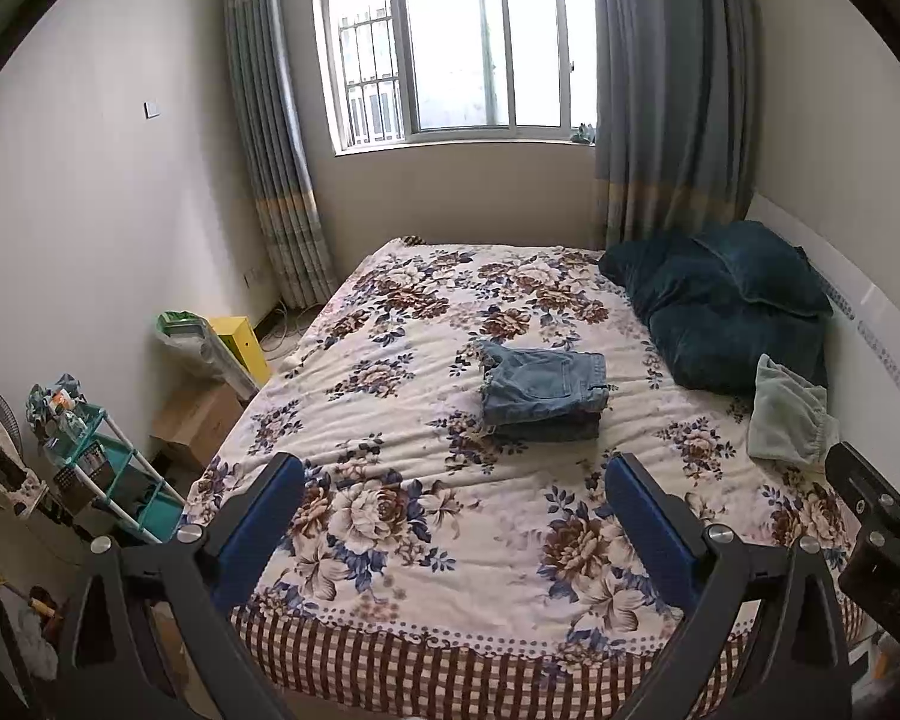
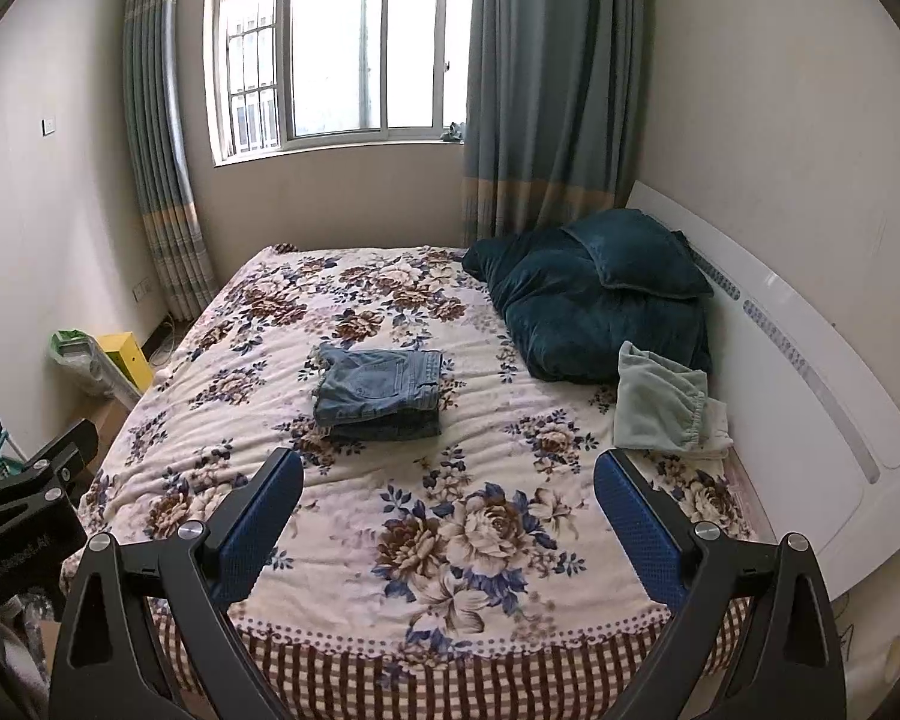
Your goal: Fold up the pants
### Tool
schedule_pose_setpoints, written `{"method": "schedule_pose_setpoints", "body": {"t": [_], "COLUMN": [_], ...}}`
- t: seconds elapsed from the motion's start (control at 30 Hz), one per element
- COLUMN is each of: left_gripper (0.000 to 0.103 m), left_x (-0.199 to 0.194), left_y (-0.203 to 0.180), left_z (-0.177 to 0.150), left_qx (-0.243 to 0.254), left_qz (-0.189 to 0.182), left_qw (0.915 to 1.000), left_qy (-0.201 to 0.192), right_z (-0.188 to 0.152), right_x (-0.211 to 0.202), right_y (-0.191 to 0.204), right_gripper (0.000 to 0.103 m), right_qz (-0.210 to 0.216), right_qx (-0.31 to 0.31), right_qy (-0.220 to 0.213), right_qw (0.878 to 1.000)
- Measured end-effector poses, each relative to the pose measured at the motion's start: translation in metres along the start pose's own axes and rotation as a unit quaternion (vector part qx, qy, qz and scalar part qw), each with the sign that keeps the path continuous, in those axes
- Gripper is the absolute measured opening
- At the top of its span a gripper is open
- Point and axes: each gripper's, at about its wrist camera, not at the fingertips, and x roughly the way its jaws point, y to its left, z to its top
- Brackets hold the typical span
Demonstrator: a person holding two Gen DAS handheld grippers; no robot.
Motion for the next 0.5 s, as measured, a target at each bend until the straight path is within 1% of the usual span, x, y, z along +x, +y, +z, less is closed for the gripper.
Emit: {"method": "schedule_pose_setpoints", "body": {"t": [0.5], "left_gripper": [0.102], "left_x": [0.0018], "left_y": [-0.0012], "left_z": [0.0011], "left_qx": [0.0], "left_qz": [-0.003], "left_qw": [1.0], "left_qy": [0.002], "right_z": [0.0006], "right_x": [0.0013], "right_y": [0.0014], "right_gripper": [0.1], "right_qz": [-0.002], "right_qx": [0.0], "right_qy": [-0.001], "right_qw": [1.0]}}
